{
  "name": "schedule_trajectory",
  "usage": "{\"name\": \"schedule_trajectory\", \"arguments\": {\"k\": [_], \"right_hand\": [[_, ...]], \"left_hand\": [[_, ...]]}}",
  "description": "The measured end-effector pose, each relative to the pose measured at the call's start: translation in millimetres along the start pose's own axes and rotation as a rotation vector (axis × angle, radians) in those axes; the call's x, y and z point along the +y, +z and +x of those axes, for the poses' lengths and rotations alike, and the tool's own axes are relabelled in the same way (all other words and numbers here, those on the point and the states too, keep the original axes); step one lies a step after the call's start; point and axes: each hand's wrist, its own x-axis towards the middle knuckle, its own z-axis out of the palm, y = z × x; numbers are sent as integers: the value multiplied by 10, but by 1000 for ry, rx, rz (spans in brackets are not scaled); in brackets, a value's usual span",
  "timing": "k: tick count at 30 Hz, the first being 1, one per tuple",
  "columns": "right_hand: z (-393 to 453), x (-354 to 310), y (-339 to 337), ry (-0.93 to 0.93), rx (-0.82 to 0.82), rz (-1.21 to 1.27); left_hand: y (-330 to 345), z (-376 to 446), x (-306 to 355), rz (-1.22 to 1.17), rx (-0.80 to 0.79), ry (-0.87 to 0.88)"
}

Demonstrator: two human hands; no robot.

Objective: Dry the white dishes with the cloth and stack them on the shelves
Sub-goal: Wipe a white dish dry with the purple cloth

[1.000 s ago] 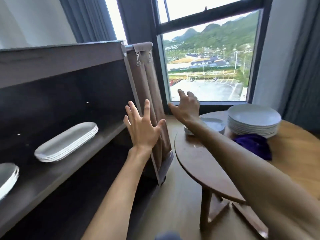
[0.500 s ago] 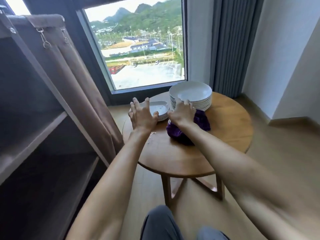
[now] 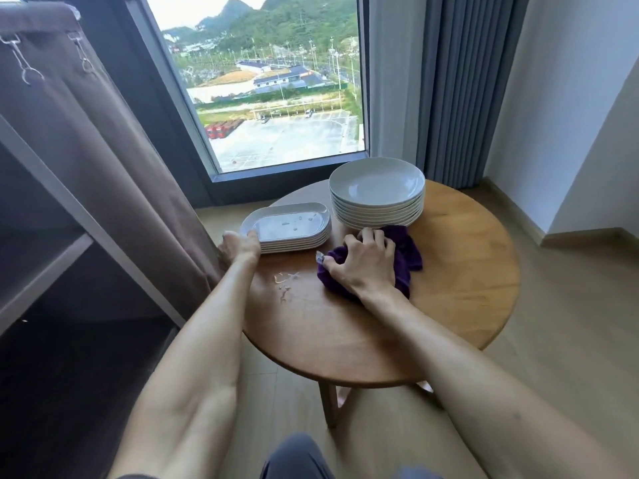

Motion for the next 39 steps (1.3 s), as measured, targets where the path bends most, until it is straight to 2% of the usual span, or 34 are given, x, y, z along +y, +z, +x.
{"name": "schedule_trajectory", "arguments": {"k": [4, 10, 15, 18, 20, 23, 26, 30, 31, 33, 35, 39], "right_hand": [[13, -2, 33, -15, 13, -21], [21, -18, 60, -9, 29, -40], [0, -30, 61, -10, 53, -43], [-3, -25, 59, -16, 51, -44], [-19, -20, 47, -23, 43, -42], [-48, -5, 34, -33, 42, -23], [-50, -11, -17, -25, 56, 52], [-67, 16, -175, 171, 167, 189], [-71, 36, -226, 250, 111, 192], [-71, 89, -312, 371, -101, 180], [-73, 124, -360, 394, -193, 197], [-80, 158, -447, 487, -61, 482]], "left_hand": [[48, 138, 16, -4, -17, -6], [33, 135, 104, -41, 67, 3], [-73, 198, 55, -131, 9, -104], [-146, 156, 88, -142, -17, -99], [-210, 72, 148, -251, -59, -118], [-369, -64, 211, -560, -163, -229], [-554, -222, 203, -773, -263, -327], [-684, -431, 130, -929, -358, -414], [-702, -479, 98, -938, -364, -416], [-717, -594, 46, -980, -387, -393], [-716, -742, 6, -1071, -415, -359], [-641, -1043, -95, -1141, -388, -314]]}}
